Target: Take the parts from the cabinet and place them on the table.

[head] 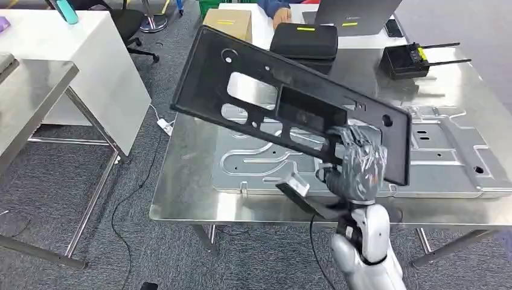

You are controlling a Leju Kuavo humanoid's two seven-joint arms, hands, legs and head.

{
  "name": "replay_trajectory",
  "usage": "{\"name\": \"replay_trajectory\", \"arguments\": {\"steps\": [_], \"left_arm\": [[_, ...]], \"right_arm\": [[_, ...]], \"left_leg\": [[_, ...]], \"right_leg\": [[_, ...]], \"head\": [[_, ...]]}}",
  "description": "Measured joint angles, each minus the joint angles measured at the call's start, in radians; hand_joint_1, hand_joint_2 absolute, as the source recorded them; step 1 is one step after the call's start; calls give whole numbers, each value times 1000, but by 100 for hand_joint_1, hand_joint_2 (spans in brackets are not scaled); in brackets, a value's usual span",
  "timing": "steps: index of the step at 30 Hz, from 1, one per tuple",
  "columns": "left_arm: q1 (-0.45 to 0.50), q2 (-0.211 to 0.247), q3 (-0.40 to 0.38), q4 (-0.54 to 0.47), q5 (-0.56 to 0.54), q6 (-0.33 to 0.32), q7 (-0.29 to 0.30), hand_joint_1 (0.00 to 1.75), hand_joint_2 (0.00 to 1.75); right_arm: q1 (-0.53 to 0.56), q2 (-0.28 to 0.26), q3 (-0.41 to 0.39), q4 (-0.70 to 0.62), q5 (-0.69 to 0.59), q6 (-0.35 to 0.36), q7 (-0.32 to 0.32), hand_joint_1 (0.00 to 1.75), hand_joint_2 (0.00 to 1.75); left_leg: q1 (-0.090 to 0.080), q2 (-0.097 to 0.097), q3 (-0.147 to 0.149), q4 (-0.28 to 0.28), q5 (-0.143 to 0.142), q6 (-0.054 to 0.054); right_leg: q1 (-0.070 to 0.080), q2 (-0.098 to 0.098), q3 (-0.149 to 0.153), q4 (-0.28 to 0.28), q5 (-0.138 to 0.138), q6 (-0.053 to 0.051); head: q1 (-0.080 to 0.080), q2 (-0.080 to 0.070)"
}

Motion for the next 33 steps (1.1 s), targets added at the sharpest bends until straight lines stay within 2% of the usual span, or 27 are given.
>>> {"name": "replay_trajectory", "arguments": {"steps": [1, 2, 3, 4, 6, 7, 8, 9, 11, 12, 13, 14, 15, 16, 17, 18, 21, 23, 24, 25, 27, 28, 29, 30, 32, 33], "left_arm": [[0, 0, -2, 0, -4, -2, 0, 0, 175], [0, 1, -3, 0, -9, -3, 0, 0, 175], [0, 3, -5, 0, -11, -5, 1, 0, 175], [-1, 3, -9, 0, -12, -7, 1, 0, 175], [0, 2, -17, 0, -14, -10, 1, 0, 175], [0, 2, -19, 0, -14, -11, 1, 0, 175], [0, -2, -19, 0, -14, -12, 2, 0, 175], [0, -1, -21, 0, -17, -14, 2, 0, 175], [-1, 0, -24, 0, -25, -18, 2, 0, 175], [-2, 0, -24, 0, -29, -19, 2, 0, 175], [-2, 0, -25, 0, -32, -20, 2, 0, 175], [-2, 0, -26, 0, -32, -22, 2, 0, 175], [-2, 0, -27, 0, -36, -26, 2, 0, 175], [0, 0, -29, 0, -39, -30, 2, 0, 175], [0, -1, -32, 0, -43, -32, 2, 0, 175], [-1, -1, -33, 0, -43, -33, 2, 0, 175], [-1, -1, -42, 0, -44, -34, 3, 0, 175], [0, 0, -43, 0, -44, -33, 3, 0, 175], [0, 0, -43, 0, -45, -33, 3, 0, 175], [-1, 0, -43, 0, -45, -33, 3, 0, 175], [0, 0, -44, 0, -44, -33, 3, 0, 175], [1, 0, -44, 0, -44, -33, 3, 0, 175], [2, -1, -44, 0, -45, -33, 3, 0, 175], [2, 0, -44, 0, -44, -33, 3, 0, 175], [2, 1, -44, 0, -44, -32, 3, 0, 175], [2, 2, -44, 0, -44, -31, 3, 0, 175]], "right_arm": [[-33, 0, 0, 27, 23, 7, 17, 175, 175], [-69, 0, 0, 56, 43, 16, 31, 175, 175], [-102, 0, 0, 79, 53, 22, 38, 175, 175], [-131, 0, 0, 109, 61, 29, 45, 175, 175], [-158, 0, 0, 146, 66, 31, 49, 175, 175], [-165, 0, 0, 155, 69, 31, 50, 175, 175], [-170, 0, 0, 163, 72, 31, 53, 175, 175], [-184, 0, 0, 175, 83, 32, 59, 175, 175], [-224, 0, 2, 214, 119, 48, 85, 175, 175], [-239, 0, 2, 246, 141, 54, 103, 175, 175], [-250, -2, 1, 272, 153, 56, 115, 175, 175], [-265, -4, 1, 301, 166, 56, 126, 175, 175], [-288, -4, 1, 339, 182, 59, 141, 175, 175], [-315, -5, 0, 375, 194, 62, 156, 175, 175], [-339, -9, -4, 412, 204, 63, 164, 175, 175], [-359, -14, -8, 451, 208, 61, 169, 175, 175], [-378, -19, -18, 523, 213, 58, 172, 175, 175], [-386, -22, -21, 552, 213, 57, 177, 175, 175], [-393, -22, -24, 563, 213, 57, 177, 175, 175], [-396, -22, -26, 576, 205, 53, 177, 175, 175], [-389, -22, -35, 600, 177, 34, 169, 175, 175], [-380, -23, -41, 610, 165, 27, 164, 175, 175], [-369, -23, -45, 617, 156, 23, 157, 175, 175], [-360, -24, -49, 624, 149, 19, 153, 175, 175], [-354, -25, -53, 635, 143, 15, 148, 175, 175], [-351, -26, -58, 638, 137, 12, 144, 175, 175]], "left_leg": [[-3, 0, 41, -88, 46, 8], [-8, -1, 76, -168, 74, 21], [-12, 0, 88, -192, 63, 26], [-14, 0, 84, -193, 67, 24], [-16, -2, 82, -194, 69, 28], [-8, -2, 84, -205, 75, 35], [-3, 0, 90, -213, 81, 38], [-3, 0, 91, -216, 82, 40], [-5, 2, 88, -214, 83, 43], [-5, 2, 88, -214, 82, 43], [-4, 2, 89, -213, 81, 45], [-4, 1, 90, -211, 79, 44], [-4, 1, 90, -207, 77, 42], [-3, 1, 91, -201, 73, 39], [-3, 1, 90, -197, 68, 35], [-9, 0, 85, -195, 67, 30], [-7, 0, 84, -198, 70, 15], [-3, -1, 78, -187, 56, 4], [-4, -2, 65, -154, 35, 1], [-3, -2, 33, -86, -3, -2], [-3, -2, -47, 77, -71, -8], [-3, -2, -73, 123, -78, -8], [-3, -2, -74, 119, -59, -7], [-3, -2, -50, 61, -17, -5], [-3, -3, 35, -120, 76, 4], [-4, -5, 60, -177, 75, 11]], "right_leg": [[2, 2, 1, 2, 0, 0], [1, 3, 0, 3, -1, 1], [10, 3, -5, 8, -2, 5], [4, 4, -9, 6, 1, 11], [1, 2, -7, 1, 4, 20], [7, 1, -6, 2, 3, 25], [4, 0, -9, 14, -8, 31], [4, -2, -26, 51, -35, 38], [-4, -2, -98, 197, -104, 45], [-6, -2, -133, 267, -126, 48], [-9, -2, -149, 291, -119, 51], [-13, -2, -142, 271, -93, 52], [-16, -3, -117, 209, -47, 53], [-18, -4, -77, 119, 4, 52], [-19, -9, -42, 33, 32, 49], [-13, -9, -33, 22, 14, 48], [-5, -6, -35, 15, 15, 37], [-16, -6, -29, 2, 23, 21], [-16, -5, -29, 1, 23, 14], [-15, -5, -29, 1, 23, 9], [-13, -5, -28, 1, 21, 6], [-12, -5, -28, 2, 20, 6], [-11, -5, -26, 2, 20, 6], [-11, -3, -25, 3, 19, 6], [-11, 2, -23, 7, 15, 11], [-11, 2, -24, 8, 13, 14]], "head": [[0, 0], [0, 0], [1, 0], [0, 0], [0, 0], [1, 0], [0, 0], [5, 0], [3, 0], [3, 0], [3, 0], [3, 0], [3, 0], [3, 0], [3, 0], [3, 0], [2, 0], [1, 0], [1, 0], [0, 0], [0, 0], [0, 0], [0, 0], [0, 0], [0, 0], [0, 0]]}}
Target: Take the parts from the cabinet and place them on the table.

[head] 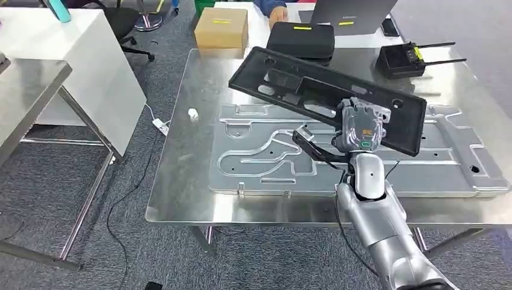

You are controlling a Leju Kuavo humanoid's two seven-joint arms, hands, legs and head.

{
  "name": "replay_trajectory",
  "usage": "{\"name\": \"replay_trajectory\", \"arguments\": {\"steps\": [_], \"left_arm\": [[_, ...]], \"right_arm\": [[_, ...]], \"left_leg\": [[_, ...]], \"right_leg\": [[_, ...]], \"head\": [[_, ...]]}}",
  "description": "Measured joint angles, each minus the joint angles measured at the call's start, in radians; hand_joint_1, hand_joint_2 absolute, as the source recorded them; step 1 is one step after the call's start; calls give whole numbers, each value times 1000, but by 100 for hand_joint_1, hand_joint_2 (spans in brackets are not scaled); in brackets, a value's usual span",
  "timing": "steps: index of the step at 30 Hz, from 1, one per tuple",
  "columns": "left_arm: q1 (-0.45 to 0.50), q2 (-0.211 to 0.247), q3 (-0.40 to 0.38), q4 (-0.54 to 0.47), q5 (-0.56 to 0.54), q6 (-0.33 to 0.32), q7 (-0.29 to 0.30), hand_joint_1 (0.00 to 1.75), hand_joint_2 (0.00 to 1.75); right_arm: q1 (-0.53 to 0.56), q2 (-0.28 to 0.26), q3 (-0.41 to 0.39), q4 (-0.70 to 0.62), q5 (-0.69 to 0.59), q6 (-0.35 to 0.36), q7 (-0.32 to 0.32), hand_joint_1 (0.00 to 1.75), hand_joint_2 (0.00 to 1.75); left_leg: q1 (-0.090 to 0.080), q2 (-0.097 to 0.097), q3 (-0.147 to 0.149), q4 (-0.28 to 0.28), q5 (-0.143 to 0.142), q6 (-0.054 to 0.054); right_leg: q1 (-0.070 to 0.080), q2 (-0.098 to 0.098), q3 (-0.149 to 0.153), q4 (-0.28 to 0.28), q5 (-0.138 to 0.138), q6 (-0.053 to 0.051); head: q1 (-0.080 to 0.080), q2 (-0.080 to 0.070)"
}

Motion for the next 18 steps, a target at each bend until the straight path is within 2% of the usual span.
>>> {"name": "replay_trajectory", "arguments": {"steps": [1, 3, 4, 5, 6, 7, 9, 10, 11, 12, 13, 14, 15, 16, 18], "left_arm": [[0, 0, 0, 0, 0, 0, -1, 0, 175], [-1, 0, 0, 0, 0, 0, -5, 0, 175], [0, 0, 0, 0, 2, 0, -6, 0, 175], [0, 0, 0, 0, 2, 0, -6, 0, 175], [0, 0, 0, 0, 3, 1, -6, 0, 175], [-1, 0, 0, 0, 3, 1, -6, 0, 175], [-1, 0, 0, 0, 3, 2, -6, 0, 175], [0, 0, 0, 0, 3, 2, -6, 0, 175], [1, 0, 0, 0, 3, 2, -6, 0, 175], [1, 0, 0, 0, 3, 2, -6, 0, 175], [1, 0, 0, 0, 3, 2, -6, 0, 175], [1, -1, 0, 0, 3, 2, -6, 0, 175], [0, -1, 0, 0, 3, 2, -6, 0, 175], [-1, -1, 0, 0, 3, 2, -6, 0, 175], [0, -1, 0, 0, 3, 2, -8, 0, 175]], "right_arm": [[2, -2, -5, 2, -11, -6, -8, 175, 175], [20, -2, -16, 2, -33, -10, -27, 175, 175], [32, -2, -20, 0, -44, -12, -39, 175, 175], [45, -2, -25, -5, -51, -13, -47, 175, 175], [58, -4, -31, -9, -55, -13, -52, 175, 175], [69, -5, -37, -14, -57, -13, -58, 175, 175], [100, -6, -39, -22, -58, -12, -64, 175, 175], [116, -6, -39, -24, -58, -12, -66, 175, 175], [132, -7, -40, -24, -58, -12, -67, 175, 175], [141, -8, -41, -25, -58, -12, -69, 175, 175], [145, -8, -42, -28, -58, -12, -69, 175, 175], [146, -8, -43, -33, -58, -10, -70, 175, 175], [145, -8, -44, -38, -58, -10, -71, 175, 175], [146, -8, -45, -41, -58, -9, -71, 175, 175], [154, -8, -47, -44, -57, -8, -71, 175, 175]], "left_leg": [[-6, 0, 6, -12, 0, 2], [-7, -1, 3, -8, 1, 6], [-7, -1, 5, -10, 3, 12], [1, 1, 10, -22, 9, 22], [3, 1, 13, -27, 12, 29], [3, 2, 13, -28, 13, 33], [1, 2, 12, -27, 12, 36], [1, 2, 12, -26, 11, 37], [1, 1, 12, -25, 11, 37], [1, 0, 12, -23, 9, 37], [1, -1, 13, -22, 8, 35], [0, -1, 13, -20, 6, 32], [0, -1, 14, -19, 4, 29], [-8, -1, 11, -17, 3, 24], [-5, -1, 12, -20, 5, 16]], "right_leg": [[6, 1, -5, 5, -1, 6], [6, 1, -2, -2, 3, 16], [6, 1, 1, -6, 5, 23], [7, 2, 1, -3, 0, 29], [3, 0, -6, 16, -18, 33], [3, -2, -29, 66, -52, 37], [0, -3, -104, 231, -127, 45], [0, -3, -135, 293, -144, 47], [0, -3, -141, 303, -134, 48], [0, -3, -126, 266, -104, 46], [0, -4, -90, 194, -62, 43], [0, -4, -40, 93, -16, 38], [2, -6, -2, 7, 2, 31], [11, -7, 7, -5, -5, 28], [13, -6, 6, -5, -4, 21]], "head": [[0, 0], [0, 0], [0, 0], [0, 0], [2, 0], [3, 0], [2, 0], [3, 0], [3, 0], [3, 0], [2, 0], [3, 0], [3, 0], [2, 0], [1, 0]]}}
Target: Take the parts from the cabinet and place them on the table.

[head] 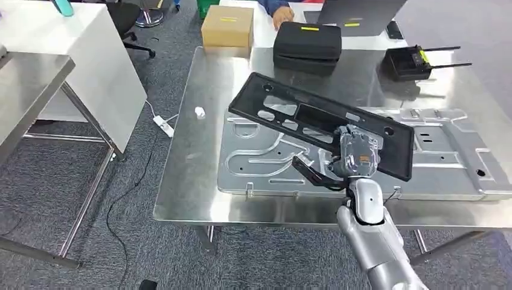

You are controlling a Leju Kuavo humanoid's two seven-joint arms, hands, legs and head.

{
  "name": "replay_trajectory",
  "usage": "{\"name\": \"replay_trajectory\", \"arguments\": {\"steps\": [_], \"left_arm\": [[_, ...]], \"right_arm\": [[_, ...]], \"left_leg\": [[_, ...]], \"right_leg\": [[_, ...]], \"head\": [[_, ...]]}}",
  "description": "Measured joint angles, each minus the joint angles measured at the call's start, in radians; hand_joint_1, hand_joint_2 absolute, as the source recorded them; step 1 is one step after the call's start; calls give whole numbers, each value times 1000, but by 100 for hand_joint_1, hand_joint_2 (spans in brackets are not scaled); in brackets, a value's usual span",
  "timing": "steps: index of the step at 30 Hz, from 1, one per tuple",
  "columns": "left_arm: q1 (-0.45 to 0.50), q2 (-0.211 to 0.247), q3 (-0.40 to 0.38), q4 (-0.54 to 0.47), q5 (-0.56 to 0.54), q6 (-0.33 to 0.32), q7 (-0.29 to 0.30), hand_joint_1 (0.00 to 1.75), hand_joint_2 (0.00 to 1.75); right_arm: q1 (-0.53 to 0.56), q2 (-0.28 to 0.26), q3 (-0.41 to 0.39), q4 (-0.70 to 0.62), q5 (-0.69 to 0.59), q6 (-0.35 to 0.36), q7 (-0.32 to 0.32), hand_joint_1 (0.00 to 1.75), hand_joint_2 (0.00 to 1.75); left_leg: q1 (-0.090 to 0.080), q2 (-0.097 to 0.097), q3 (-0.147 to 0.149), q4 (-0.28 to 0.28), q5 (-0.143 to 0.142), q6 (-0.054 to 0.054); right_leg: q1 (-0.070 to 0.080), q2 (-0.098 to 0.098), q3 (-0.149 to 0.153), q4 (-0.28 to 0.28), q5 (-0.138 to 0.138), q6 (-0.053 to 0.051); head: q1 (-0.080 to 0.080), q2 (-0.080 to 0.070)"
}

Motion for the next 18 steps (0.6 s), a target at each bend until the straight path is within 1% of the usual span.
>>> {"name": "replay_trajectory", "arguments": {"steps": [1, 2, 3, 4, 5, 6, 7, 8, 9, 10, 11, 12, 13, 14, 16, 17, 18], "left_arm": [[0, 0, 0, 0, 0, 0, -3, 0, 175], [0, 0, 0, 0, 0, 0, -7, 0, 175], [0, 0, 0, 0, 1, 0, -13, 0, 175], [0, 0, 0, 0, 4, 0, -18, 0, 175], [0, 0, 0, 0, 6, -2, -22, 0, 175], [0, 0, 0, 0, 6, -5, -28, 0, 175], [1, 0, 0, 0, 8, -7, -34, 0, 175], [0, 0, 0, 0, 10, -10, -42, 0, 175], [0, 0, 1, 0, 12, -15, -49, 0, 175], [0, 0, 1, 0, 13, -23, -57, 0, 175], [0, 1, 1, 0, 14, -29, -64, 0, 175], [0, 2, 1, 0, 14, -35, -68, 0, 175], [-1, 3, 1, 0, 14, -43, -71, 0, 175], [-1, 3, 1, 0, 15, -45, -74, 0, 175], [0, 3, 1, 0, 14, -46, -76, 0, 175], [0, 3, 1, 0, 14, -47, -76, 0, 175], [-1, 2, 1, 0, 15, -47, -76, 0, 175]], "right_arm": [[6, 0, -1, 0, 0, 0, 1, 175, 175], [10, 0, -3, 0, 0, -2, 2, 175, 175], [14, -1, -6, 0, 1, -2, 3, 175, 175], [14, -1, -7, 0, 2, -2, 3, 175, 175], [16, -1, -9, 0, 2, -3, 4, 175, 175], [19, -1, -10, 0, 3, -2, 4, 175, 175], [23, -1, -11, 0, 5, -2, 4, 175, 175], [28, -1, -11, 0, 7, -2, 4, 175, 175], [31, -1, -12, 0, 8, -2, 4, 175, 175], [33, -1, -12, 0, 8, -2, 3, 175, 175], [33, -1, -12, 0, 8, -2, 2, 175, 175], [33, -2, -13, -3, 8, -2, 2, 175, 175], [33, -2, -15, -5, 9, -1, 2, 175, 175], [32, -2, -18, -7, 9, -1, 2, 175, 175], [32, -2, -18, -10, 10, -1, -1, 175, 175], [32, -2, -18, -11, 10, -1, -1, 175, 175], [33, -4, -19, -13, 10, -1, -1, 175, 175]], "left_leg": [[1, 0, 2, -4, 2, -6], [-5, 0, 5, -4, 1, -14], [-1, -1, -1, 11, -14, -17], [-1, -1, -21, 55, -47, -20], [2, -1, -52, 124, -85, -23], [4, -1, -90, 205, -121, -27], [5, -1, -120, 268, -142, -30], [5, 0, -134, 296, -141, -31], [5, 0, -123, 273, -117, -31], [5, 0, -91, 208, -77, -30], [6, 0, -44, 115, -31, -27], [6, -1, -1, 29, -1, -22], [2, -2, 10, 7, -18, -16], [-1, -2, 9, 2, -10, -12], [-3, -2, 7, 3, -8, -3], [-2, -1, 8, -4, -3, 5], [4, 2, 13, -13, 5, 15]], "right_leg": [[1, 0, 0, 1, 0, -5], [-8, 0, 5, -13, 6, -14], [-11, -3, 13, -21, 11, -20], [-14, -3, 14, -23, 13, -27], [-14, -3, 13, -23, 13, -29], [-12, -3, 13, -22, 12, -31], [-12, -3, 13, -21, 11, -32], [-12, -3, 12, -18, 11, -32], [-12, -2, 12, -16, 9, -31], [-12, 0, 12, -13, 7, -29], [-12, 1, 12, -10, 5, -26], [-12, 2, 12, -6, 3, -23], [-7, 2, 9, -2, 1, -17], [-6, 2, 7, -1, 1, -13], [-6, 2, 9, -6, 6, -1], [-6, 2, 9, -8, 7, 6], [-12, 1, 4, 2, -3, 11]], "head": [[1, 0], [0, 0], [0, 0], [-5, 0], [-5, 0], [-5, 0], [-5, 0], [-5, 0], [-5, 0], [-5, 0], [-5, 0], [-5, 0], [-5, 0], [-4, 0], [-4, 0], [-4, 0], [-4, 0]]}}
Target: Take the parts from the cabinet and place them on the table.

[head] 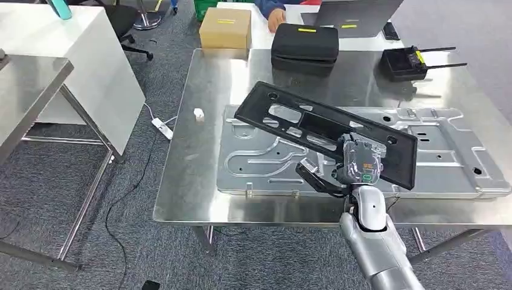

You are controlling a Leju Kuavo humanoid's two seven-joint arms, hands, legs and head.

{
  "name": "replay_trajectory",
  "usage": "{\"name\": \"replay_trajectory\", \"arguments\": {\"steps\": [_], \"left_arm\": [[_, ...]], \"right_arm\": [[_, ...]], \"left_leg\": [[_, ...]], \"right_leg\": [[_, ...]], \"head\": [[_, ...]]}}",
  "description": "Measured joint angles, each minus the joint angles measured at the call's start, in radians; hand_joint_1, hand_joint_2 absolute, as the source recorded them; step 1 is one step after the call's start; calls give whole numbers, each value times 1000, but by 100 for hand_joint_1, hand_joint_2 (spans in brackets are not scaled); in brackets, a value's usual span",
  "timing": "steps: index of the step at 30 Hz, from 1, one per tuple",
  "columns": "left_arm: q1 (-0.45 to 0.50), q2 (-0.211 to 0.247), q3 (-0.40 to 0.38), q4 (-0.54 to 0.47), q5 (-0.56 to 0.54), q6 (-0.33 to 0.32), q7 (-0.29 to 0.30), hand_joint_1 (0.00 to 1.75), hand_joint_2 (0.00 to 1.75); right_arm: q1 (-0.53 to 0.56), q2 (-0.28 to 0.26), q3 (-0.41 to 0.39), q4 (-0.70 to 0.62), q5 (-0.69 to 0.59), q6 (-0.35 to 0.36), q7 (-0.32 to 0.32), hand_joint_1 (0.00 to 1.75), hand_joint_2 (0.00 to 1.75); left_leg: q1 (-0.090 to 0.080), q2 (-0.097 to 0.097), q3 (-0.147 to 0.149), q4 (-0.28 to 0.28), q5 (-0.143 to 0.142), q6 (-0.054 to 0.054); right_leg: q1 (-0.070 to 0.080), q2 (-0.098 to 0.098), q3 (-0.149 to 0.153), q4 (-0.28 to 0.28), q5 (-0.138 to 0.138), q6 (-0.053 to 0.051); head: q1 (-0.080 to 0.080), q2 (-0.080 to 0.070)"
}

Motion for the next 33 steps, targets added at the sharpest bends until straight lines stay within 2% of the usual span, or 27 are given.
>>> {"name": "replay_trajectory", "arguments": {"steps": [1, 3, 4, 5, 6, 7, 9, 10, 14, 15, 16, 17, 19, 20, 21, 22, 24, 25, 26, 29, 30, 31, 32, 33], "left_arm": [[0, 1, 0, 0, 0, 0, 0, 0, 175], [0, 1, 0, 0, 0, -3, 0, 0, 175], [0, 1, 0, 0, -2, -8, 0, 0, 175], [0, 2, 0, 0, -3, -10, 1, 0, 175], [1, 2, 0, 0, -2, -11, 1, 0, 0], [1, 1, 0, 0, -1, -11, 2, 0, 0], [0, -1, 0, 0, 1, -4, 17, 0, 0], [0, -4, 0, 0, 0, 4, 27, 0, 0], [-1, -5, 1, 0, -3, 16, 38, 0, 0], [-2, -4, 1, 0, -3, 18, 38, 0, 0], [-1, -4, 1, 0, -3, 21, 39, 0, 0], [-1, -4, 1, 0, -3, 24, 40, 0, 0], [0, -4, 2, 0, -4, 25, 43, 0, 0], [0, -5, 2, 0, -5, 25, 43, 0, 0], [0, -5, 2, 0, -5, 25, 43, 0, 0], [-1, -5, 2, 0, -5, 25, 43, 0, 0], [-1, -4, 2, 0, -5, 26, 43, 0, 0], [-1, -4, 2, 0, -5, 26, 43, 0, 0], [-2, -4, 2, 0, -5, 26, 44, 0, 0], [0, -4, 2, 0, -5, 27, 45, 0, 0], [-1, -4, 2, 0, -6, 27, 46, 0, 0], [-1, -5, 2, 0, -5, 27, 47, 0, 0], [-2, -5, 2, 0, -6, 29, 48, 0, 0], [-3, -5, 2, 0, -6, 29, 49, 0, 0]], "right_arm": [[-1, -3, -2, -1, 0, 0, 0, 141, 175], [-1, -4, -4, -1, 0, 0, 0, 140, 175], [3, -4, -3, -1, 0, 2, 0, 141, 175], [6, -4, -4, -1, 2, 4, -1, 143, 175], [7, -5, -4, -1, 7, 10, -2, 141, 175], [6, -5, -4, -1, 11, 11, -2, 141, 175], [-1, -5, -4, -1, 31, 11, 3, 141, 175], [-5, -5, -3, 0, 49, 12, 12, 141, 175], [-9, -4, -2, 11, 96, 20, 37, 140, 175], [-10, -4, -2, 13, 100, 20, 40, 140, 175], [-12, -3, 0, 16, 104, 20, 44, 138, 175], [-16, -3, 0, 19, 108, 22, 50, 138, 175], [-18, 2, 1, 31, 119, 29, 53, 138, 175], [-17, 3, 2, 39, 124, 29, 54, 138, 175], [-17, 3, 3, 47, 125, 29, 55, 138, 175], [-17, 3, 4, 52, 127, 29, 55, 138, 175], [-19, 3, 5, 58, 128, 29, 55, 136, 175], [-20, 3, 5, 61, 129, 29, 55, 131, 175], [-21, 3, 5, 64, 129, 29, 58, 131, 175], [-24, 6, 7, 74, 133, 29, 60, 124, 175], [-25, 6, 7, 77, 134, 28, 60, 127, 175], [-25, 6, 7, 82, 134, 27, 62, 124, 175], [-28, 6, 8, 85, 135, 27, 63, 120, 175], [-30, 6, 8, 90, 137, 27, 63, 117, 175]], "left_leg": [[0, 0, 0, -3, 2, 5], [-1, 0, -2, -3, 3, 8], [-1, 0, -3, -3, 3, 8], [-2, 0, -3, -2, 3, 8], [-2, -1, -2, -1, 2, 7], [-1, -2, -2, 0, 1, 7], [-2, -3, 0, 4, -3, 2], [-4, -3, -2, 7, -6, -3], [-6, -3, -4, 2, -1, -22], [-8, -4, -10, 7, -10, -28], [-6, -3, -17, 34, -31, -32], [-5, -4, -43, 93, -67, -34], [-1, -4, -118, 255, -139, -41], [0, -3, -147, 313, -153, -44], [0, -3, -152, 316, -139, -44], [1, -3, -131, 269, -105, -45], [2, -3, -41, 91, -16, -40], [2, -4, -11, 20, -10, -35], [-4, -4, -6, 14, -12, -30], [-7, -6, -9, 15, -7, -16], [0, -4, -5, 1, 1, -6], [2, -3, -1, -5, 6, 0], [2, -2, -2, -7, 8, 6], [2, -2, -4, -6, 8, 7]], "right_leg": [[1, -1, -13, 32, -26, 5], [-2, -1, -80, 179, -104, 13], [-2, -1, -116, 256, -134, 16], [-2, -1, -138, 300, -140, 17], [-2, -1, -135, 289, -120, 17], [-2, -1, -110, 236, -82, 15], [-1, -2, -21, 53, 7, 4], [4, -3, 6, 0, 1, -3], [11, -2, 5, -11, 6, -17], [-4, -4, 11, -23, 13, -28], [-2, -6, 13, -27, 14, -35], [-1, -6, 12, -27, 15, -42], [0, -6, 12, -26, 14, -44], [1, -6, 11, -24, 14, -44], [1, -6, 11, -22, 13, -44], [0, -5, 11, -19, 12, -43], [-1, -4, 12, -12, 7, -36], [-1, -4, 10, -8, 4, -32], [7, -4, 6, -3, 2, -25], [5, -4, 8, -12, 9, -8], [6, -4, 8, -11, 7, -2], [1, -4, 3, 5, -8, 2], [1, -4, -19, 51, -42, 6], [-1, -4, -53, 128, -85, 10]], "head": [[3, 0], [2, 0], [2, 0], [2, 0], [2, 0], [2, 0], [2, 0], [2, 0], [1, 0], [0, 0], [0, 0], [-3, 0], [-3, 0], [-3, 0], [-3, 0], [-3, 0], [-3, 0], [-2, 0], [-3, 0], [-2, 0], [-2, 0], [0, 0], [2, 0], [2, 0]]}}
